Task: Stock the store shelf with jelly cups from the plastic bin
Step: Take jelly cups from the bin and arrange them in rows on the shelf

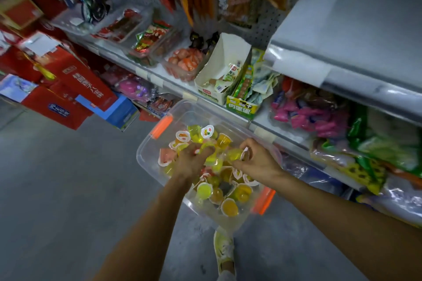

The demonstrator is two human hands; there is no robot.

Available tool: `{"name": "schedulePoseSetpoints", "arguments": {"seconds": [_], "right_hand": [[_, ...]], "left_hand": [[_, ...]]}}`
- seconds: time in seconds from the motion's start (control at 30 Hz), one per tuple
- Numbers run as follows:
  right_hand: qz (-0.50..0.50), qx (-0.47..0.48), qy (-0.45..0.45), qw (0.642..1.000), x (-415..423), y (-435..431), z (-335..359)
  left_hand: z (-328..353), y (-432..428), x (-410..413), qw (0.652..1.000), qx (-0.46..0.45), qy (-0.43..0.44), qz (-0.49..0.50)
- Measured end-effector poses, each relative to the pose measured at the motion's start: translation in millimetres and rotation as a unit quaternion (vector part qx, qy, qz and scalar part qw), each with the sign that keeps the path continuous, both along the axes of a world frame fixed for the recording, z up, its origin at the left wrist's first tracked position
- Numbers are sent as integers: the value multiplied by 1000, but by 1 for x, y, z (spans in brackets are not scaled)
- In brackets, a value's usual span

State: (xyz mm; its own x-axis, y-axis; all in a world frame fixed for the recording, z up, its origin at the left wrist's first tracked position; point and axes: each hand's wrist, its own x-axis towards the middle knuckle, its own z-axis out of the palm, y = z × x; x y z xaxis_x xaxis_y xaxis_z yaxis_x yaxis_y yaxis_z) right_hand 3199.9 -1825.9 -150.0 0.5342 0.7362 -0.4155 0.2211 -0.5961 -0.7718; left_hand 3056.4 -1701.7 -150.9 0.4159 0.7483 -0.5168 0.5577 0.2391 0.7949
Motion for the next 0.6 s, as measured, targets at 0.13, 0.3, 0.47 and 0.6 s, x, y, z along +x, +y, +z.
{"name": "schedulePoseSetpoints", "arguments": {"seconds": [0.13,0.3,0.47,0.6], "right_hand": [[-20,56,0,998,15,-59,53],[-54,99,-46,993,32,-147,127],[-85,145,-84,982,53,-238,200],[-100,187,-119,970,73,-292,253]], "left_hand": [[50,-59,13,985,-137,-98,25],[117,-141,40,961,-185,-202,25],[180,-212,69,953,-176,-242,-46],[228,-257,95,960,-110,-249,-67]]}}
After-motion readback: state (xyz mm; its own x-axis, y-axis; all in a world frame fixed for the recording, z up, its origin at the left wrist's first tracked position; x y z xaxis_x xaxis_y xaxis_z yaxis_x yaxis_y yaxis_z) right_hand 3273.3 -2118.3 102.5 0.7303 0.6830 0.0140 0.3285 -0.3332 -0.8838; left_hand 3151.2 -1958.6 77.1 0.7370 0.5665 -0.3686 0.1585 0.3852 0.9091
